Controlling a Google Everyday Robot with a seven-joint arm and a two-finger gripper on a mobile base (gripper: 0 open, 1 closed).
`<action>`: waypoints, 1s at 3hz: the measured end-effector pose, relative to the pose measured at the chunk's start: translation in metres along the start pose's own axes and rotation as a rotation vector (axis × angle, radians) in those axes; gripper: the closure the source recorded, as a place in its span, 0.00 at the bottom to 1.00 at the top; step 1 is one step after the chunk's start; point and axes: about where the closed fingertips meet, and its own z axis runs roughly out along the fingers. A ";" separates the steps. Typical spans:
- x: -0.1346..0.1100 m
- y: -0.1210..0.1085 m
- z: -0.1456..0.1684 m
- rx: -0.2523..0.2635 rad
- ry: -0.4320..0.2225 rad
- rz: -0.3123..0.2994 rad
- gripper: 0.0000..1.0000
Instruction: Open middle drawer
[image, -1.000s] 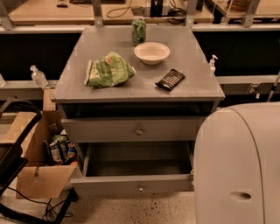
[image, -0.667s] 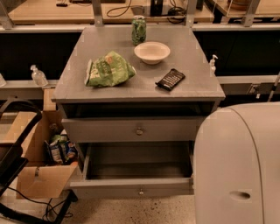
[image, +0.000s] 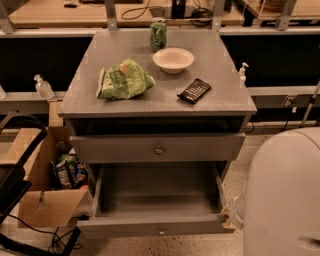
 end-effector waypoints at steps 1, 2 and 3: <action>0.000 0.000 -0.001 0.000 0.000 0.000 1.00; -0.001 0.039 -0.004 -0.085 -0.064 -0.035 1.00; -0.001 0.039 -0.003 -0.085 -0.064 -0.035 1.00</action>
Offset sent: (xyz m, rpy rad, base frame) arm -0.2168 -0.0035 0.0075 0.3195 0.4090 0.2982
